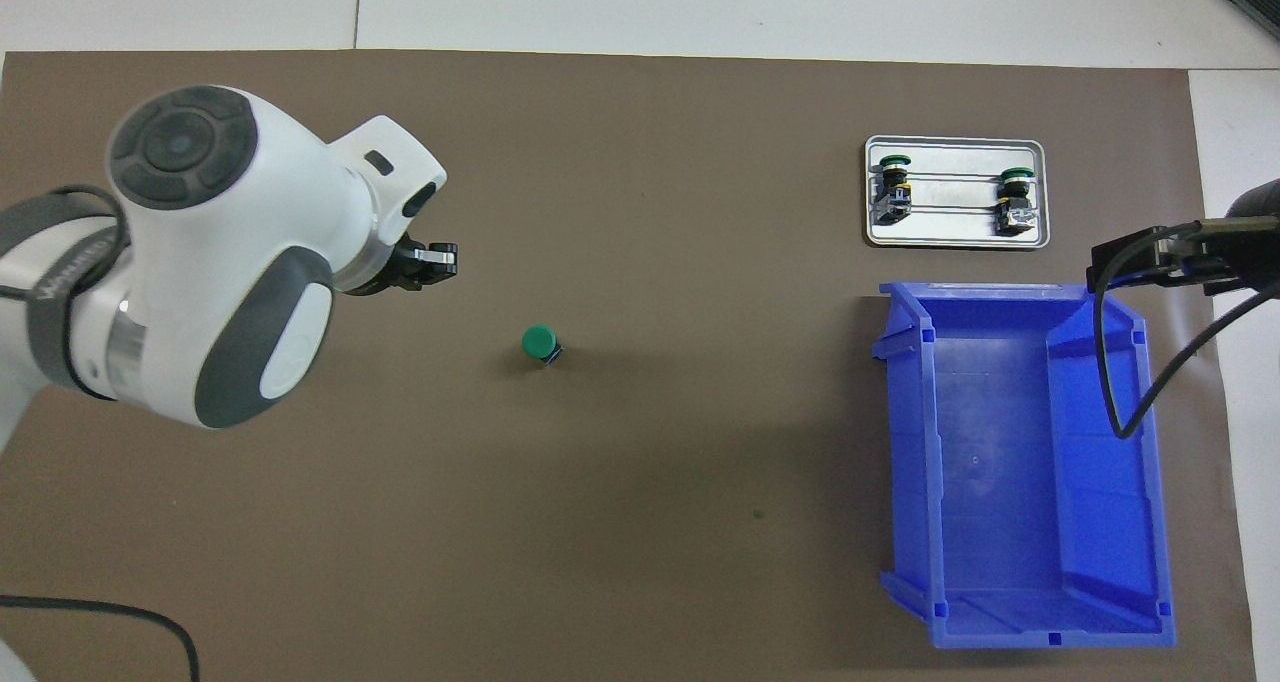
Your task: Place and press button with both arms
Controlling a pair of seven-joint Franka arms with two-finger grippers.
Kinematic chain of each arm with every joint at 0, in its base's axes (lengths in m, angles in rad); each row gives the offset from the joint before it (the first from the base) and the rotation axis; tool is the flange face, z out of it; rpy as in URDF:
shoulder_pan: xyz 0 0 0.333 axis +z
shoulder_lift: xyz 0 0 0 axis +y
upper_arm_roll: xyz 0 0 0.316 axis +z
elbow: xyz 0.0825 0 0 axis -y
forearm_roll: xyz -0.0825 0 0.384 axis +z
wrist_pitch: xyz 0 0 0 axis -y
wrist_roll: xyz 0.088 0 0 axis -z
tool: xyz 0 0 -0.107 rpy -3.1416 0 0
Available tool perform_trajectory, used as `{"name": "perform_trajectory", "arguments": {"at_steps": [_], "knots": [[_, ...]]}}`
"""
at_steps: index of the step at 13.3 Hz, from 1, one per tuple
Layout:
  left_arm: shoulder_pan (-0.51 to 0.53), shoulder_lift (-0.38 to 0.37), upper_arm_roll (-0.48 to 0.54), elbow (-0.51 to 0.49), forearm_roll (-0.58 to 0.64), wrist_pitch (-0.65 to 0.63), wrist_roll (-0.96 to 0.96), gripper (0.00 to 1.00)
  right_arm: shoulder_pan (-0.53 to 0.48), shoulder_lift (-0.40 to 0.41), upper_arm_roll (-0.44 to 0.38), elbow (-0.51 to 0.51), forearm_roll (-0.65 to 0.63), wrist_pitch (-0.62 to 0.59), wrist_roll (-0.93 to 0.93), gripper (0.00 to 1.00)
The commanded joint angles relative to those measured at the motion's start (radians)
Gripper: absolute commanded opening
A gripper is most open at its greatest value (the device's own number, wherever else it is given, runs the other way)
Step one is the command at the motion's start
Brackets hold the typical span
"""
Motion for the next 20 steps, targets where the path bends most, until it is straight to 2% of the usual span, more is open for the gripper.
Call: {"name": "perform_trajectory", "arguments": {"at_steps": [1, 3, 5, 9, 10, 12, 13, 14, 15, 16, 17, 20], "knots": [[0.113, -0.029, -0.01, 0.029, 0.015, -0.081, 0.169, 0.0, -0.005, -0.018, 0.004, -0.019, 0.004, 0.004, 0.006, 1.0], [0.174, -0.055, -0.009, 0.048, 0.015, -0.128, 0.28, 0.0, -0.005, -0.018, 0.006, -0.019, 0.004, 0.004, 0.006, 1.0], [0.19, -0.049, -0.009, 0.128, 0.016, -0.221, 0.314, 0.0, -0.005, -0.018, 0.004, -0.02, 0.004, 0.007, 0.009, 1.0], [0.191, -0.027, -0.007, 0.333, 0.013, -0.452, 0.315, 0.25, -0.007, -0.034, 0.006, -0.054, 0.015, 0.021, -0.003, 1.0], [0.192, -0.009, -0.003, 0.37, 0.013, -0.496, 0.315, 0.31, 0.004, -0.034, 0.007, -0.06, 0.046, 0.071, 0.028, 1.0], [0.19, -0.012, -0.009, 0.381, 0.015, -0.51, 0.314, 0.43, 0.074, -0.021, 0.007, -0.068, 0.05, 0.131, 0.274, 1.0], [0.19, -0.021, -0.01, 0.372, 0.022, -0.486, 0.315, 0.52, 0.122, -0.015, 0.007, -0.069, 0.05, 0.145, 0.334, 1.0], [0.191, -0.036, -0.01, 0.339, 0.027, -0.449, 0.317, 0.66, 0.171, -0.002, 0.007, -0.066, 0.05, 0.144, 0.379, 1.0], [0.191, -0.068, -0.01, 0.273, 0.03, -0.4, 0.319, 0.9, 0.202, 0.015, 0.009, -0.06, 0.049, 0.147, 0.46, 1.0], [0.192, -0.099, -0.009, 0.2, 0.03, -0.336, 0.322, 1.0, 0.254, 0.037, 0.009, -0.048, 0.052, 0.154, 0.549, 1.0], [0.195, -0.134, -0.009, 0.12, 0.03, -0.284, 0.322, 1.0, 0.3, 0.073, 0.009, -0.03, 0.055, 0.177, 0.631, 1.0], [0.227, -0.188, -0.01, -0.009, 0.028, -0.169, 0.341, 1.0, 0.418, 0.197, 0.009, 0.048, 0.054, 0.245, 0.865, 1.0]]}}
